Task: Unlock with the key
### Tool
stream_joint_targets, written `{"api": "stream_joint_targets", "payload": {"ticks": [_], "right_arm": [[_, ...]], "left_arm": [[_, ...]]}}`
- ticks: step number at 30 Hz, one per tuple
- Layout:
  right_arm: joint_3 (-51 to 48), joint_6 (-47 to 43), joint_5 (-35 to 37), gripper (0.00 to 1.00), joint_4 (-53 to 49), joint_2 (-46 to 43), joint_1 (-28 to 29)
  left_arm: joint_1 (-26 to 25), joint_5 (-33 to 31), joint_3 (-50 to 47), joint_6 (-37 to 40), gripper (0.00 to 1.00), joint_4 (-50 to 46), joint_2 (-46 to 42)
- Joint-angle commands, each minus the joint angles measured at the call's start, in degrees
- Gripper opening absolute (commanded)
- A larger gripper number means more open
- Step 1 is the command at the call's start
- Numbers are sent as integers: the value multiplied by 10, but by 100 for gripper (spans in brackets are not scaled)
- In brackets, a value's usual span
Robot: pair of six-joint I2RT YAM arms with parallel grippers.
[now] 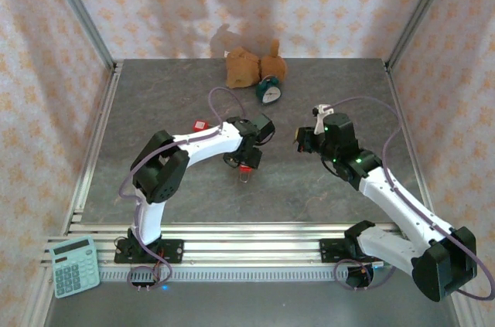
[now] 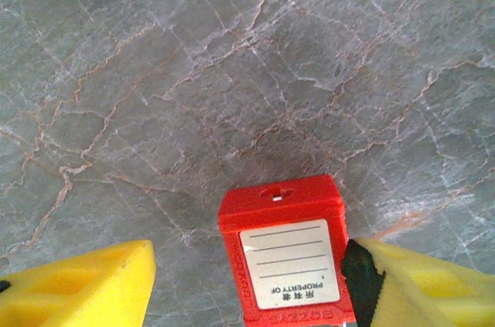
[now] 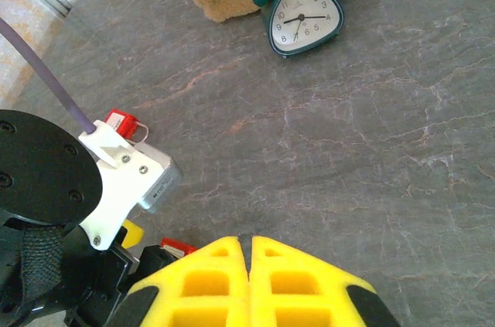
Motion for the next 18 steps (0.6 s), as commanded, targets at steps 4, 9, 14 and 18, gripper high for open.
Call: {"api": "stream_joint_targets", "payload": {"ticks": [4, 9, 14, 18], "right_arm": [[-14, 2, 18, 4, 6, -24, 2], [-19, 4, 15, 4, 11, -23, 3], [-17, 4, 13, 4, 12, -23, 3], [-17, 4, 13, 4, 11, -25, 2]], "left_arm": [[-12, -8, 6, 0, 68, -73, 10], [-12, -1, 11, 1, 68, -76, -20], [-13, 3, 17, 6, 68, -84, -37], [-17, 7, 16, 4, 68, -89, -44]]}}
